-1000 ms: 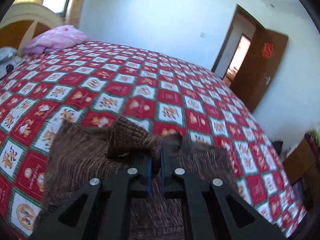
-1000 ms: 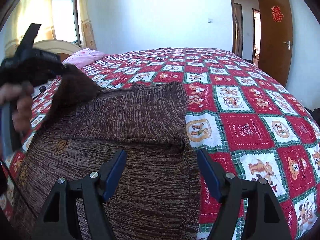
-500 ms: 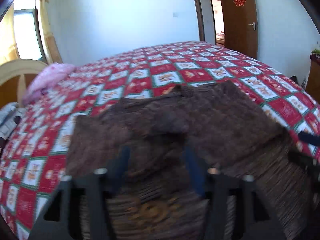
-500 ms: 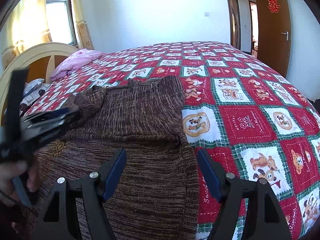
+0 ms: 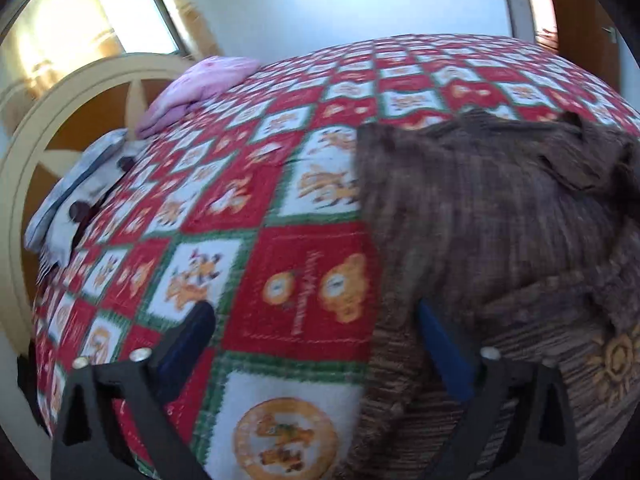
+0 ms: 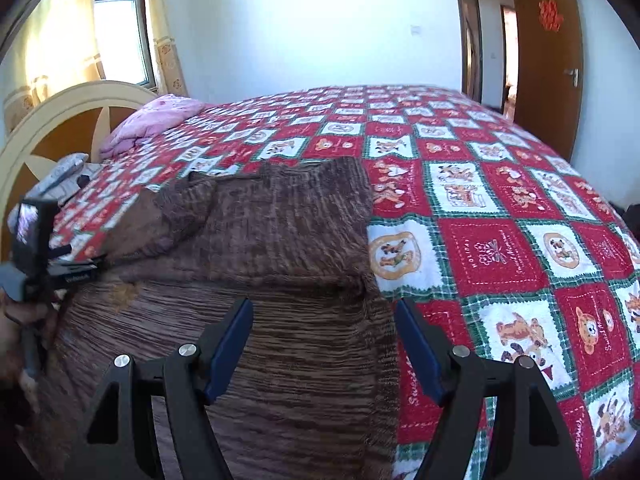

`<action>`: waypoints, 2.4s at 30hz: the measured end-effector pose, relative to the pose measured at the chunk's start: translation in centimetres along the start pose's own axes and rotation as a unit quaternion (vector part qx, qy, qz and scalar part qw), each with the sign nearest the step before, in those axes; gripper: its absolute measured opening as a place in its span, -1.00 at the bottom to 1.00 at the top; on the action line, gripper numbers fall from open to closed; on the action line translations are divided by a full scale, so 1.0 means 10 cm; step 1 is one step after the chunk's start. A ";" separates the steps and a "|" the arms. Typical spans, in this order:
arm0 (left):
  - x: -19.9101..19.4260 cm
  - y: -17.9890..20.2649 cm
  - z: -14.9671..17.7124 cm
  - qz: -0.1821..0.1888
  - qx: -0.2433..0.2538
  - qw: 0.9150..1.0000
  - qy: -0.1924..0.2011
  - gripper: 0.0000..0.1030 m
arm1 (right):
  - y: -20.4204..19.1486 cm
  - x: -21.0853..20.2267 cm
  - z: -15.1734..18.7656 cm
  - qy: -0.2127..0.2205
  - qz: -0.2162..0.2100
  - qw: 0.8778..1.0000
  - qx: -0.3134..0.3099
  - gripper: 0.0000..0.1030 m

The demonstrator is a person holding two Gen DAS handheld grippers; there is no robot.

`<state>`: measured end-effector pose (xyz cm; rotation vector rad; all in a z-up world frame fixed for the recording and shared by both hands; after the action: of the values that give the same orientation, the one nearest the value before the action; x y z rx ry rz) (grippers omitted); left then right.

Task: Fold small clothes

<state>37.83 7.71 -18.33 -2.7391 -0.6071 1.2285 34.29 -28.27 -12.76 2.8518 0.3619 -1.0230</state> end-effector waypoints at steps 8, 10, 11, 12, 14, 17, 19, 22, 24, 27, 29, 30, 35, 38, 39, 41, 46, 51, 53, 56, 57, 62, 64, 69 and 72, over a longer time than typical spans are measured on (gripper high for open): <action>0.01 -0.15 0.10 0.039 -0.051 0.998 0.014 1.00 | -0.78 0.19 -0.70 -0.017 -0.055 0.996 -0.062 0.43; 0.03 -0.16 0.10 0.045 -0.055 0.997 0.014 1.00 | -0.97 0.40 -0.80 -0.032 -0.073 0.995 -0.064 0.43; 0.04 -0.17 0.11 0.048 -0.058 0.997 0.013 1.00 | -1.07 0.53 -0.84 -0.040 -0.077 0.994 -0.064 0.39; 0.04 -0.19 0.11 0.053 -0.062 0.997 0.012 1.00 | -1.16 0.65 -0.87 -0.046 -0.074 0.994 -0.068 0.35; 0.07 -0.23 0.12 0.071 -0.075 0.995 0.006 1.00 | -1.27 0.86 -0.91 -0.046 -0.051 0.994 -0.085 0.23; 0.10 -0.30 0.13 0.090 -0.092 0.992 0.004 1.00 | -1.26 1.16 -0.90 -0.067 -0.034 0.994 -0.080 -0.42; 0.09 -0.32 0.15 0.096 -0.098 0.991 0.010 1.00 | -1.13 1.17 -0.88 -0.063 -0.041 0.996 -0.048 -0.84; 0.09 -0.34 0.16 0.104 -0.106 0.989 0.013 1.00 | -0.90 0.99 -0.81 -0.044 -0.061 0.997 0.001 -0.89; 0.09 -0.35 0.16 0.106 -0.108 0.988 0.013 1.00 | -0.76 0.86 -0.71 -0.039 -0.068 0.996 0.036 -0.90; 0.10 -0.34 0.16 0.105 -0.107 0.989 0.012 1.00 | -0.54 0.85 -0.47 -0.064 -0.073 0.992 0.080 -0.90; 0.10 -0.35 0.16 0.107 -0.108 0.988 0.011 1.00 | -0.48 0.89 -0.36 -0.082 -0.059 0.991 0.087 -0.90; 0.10 -0.34 0.16 0.107 -0.109 0.988 0.012 1.00 | -0.46 0.87 -0.33 -0.080 -0.055 0.991 0.091 -0.89; 0.09 -0.34 0.16 0.103 -0.107 0.989 0.016 1.00 | -0.61 0.67 -0.59 -0.019 -0.065 0.996 0.065 0.69; 0.10 -0.34 0.17 0.103 -0.107 0.989 0.015 1.00 | -0.86 0.73 -0.86 -0.009 -0.045 0.999 0.007 0.68; 0.10 -0.34 0.16 0.103 -0.107 0.989 0.016 1.00 | -0.92 0.82 -0.92 -0.019 -0.040 0.999 -0.001 0.68; 0.10 -0.34 0.16 0.103 -0.107 0.989 0.015 1.00 | -1.00 1.08 -1.00 -0.055 -0.046 0.997 -0.009 0.68; 0.09 -0.34 0.17 0.104 -0.108 0.989 0.016 1.00 | -1.11 1.40 -0.97 -0.114 -0.016 0.991 -0.070 -0.78; 0.10 -0.34 0.17 0.107 -0.108 0.988 0.016 1.00 | -0.75 1.11 -0.79 -0.087 -0.050 0.995 0.006 -0.78; 0.10 -0.33 0.17 0.106 -0.106 0.989 0.016 1.00 | -0.62 1.10 -0.65 -0.098 -0.068 0.991 0.053 -0.74; 0.11 -0.32 0.17 0.104 -0.105 0.989 0.013 1.00 | -0.47 1.09 -0.43 -0.104 -0.075 0.987 0.100 -0.62; 0.11 -0.33 0.16 0.103 -0.105 0.989 0.013 1.00 | -0.41 1.07 -0.40 -0.095 -0.078 0.986 0.115 -0.62; 0.10 -0.31 0.16 0.102 -0.106 0.989 0.015 1.00 | -0.36 0.87 -0.50 -0.055 0.006 0.994 0.095 -0.11; 0.10 -0.32 0.17 0.101 -0.106 0.989 0.016 1.00 | -0.51 0.80 -0.60 -0.038 0.004 0.998 0.056 0.08; 0.10 -0.31 0.17 0.102 -0.106 0.989 0.015 1.00 | -1.09 1.06 -0.71 -0.068 -0.002 0.994 -0.088 0.18; 0.10 -0.31 0.16 0.104 -0.107 0.989 0.015 1.00 | -1.12 1.32 -0.74 -0.092 0.033 0.989 -0.108 0.17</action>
<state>36.19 10.82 -19.41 -3.0616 -0.4877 1.2235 45.96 -13.72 -15.50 2.5374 0.3377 -1.1471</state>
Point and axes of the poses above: each gripper's, at about its wrist camera, not at the fingertips, and x roughly the way its jaws point, y to its right, z to its underside, the point moved 2 cm from there along x, roughly the way its jaws point, and after that the axes turned 6 degrees about -x, right-handed, at the moved point
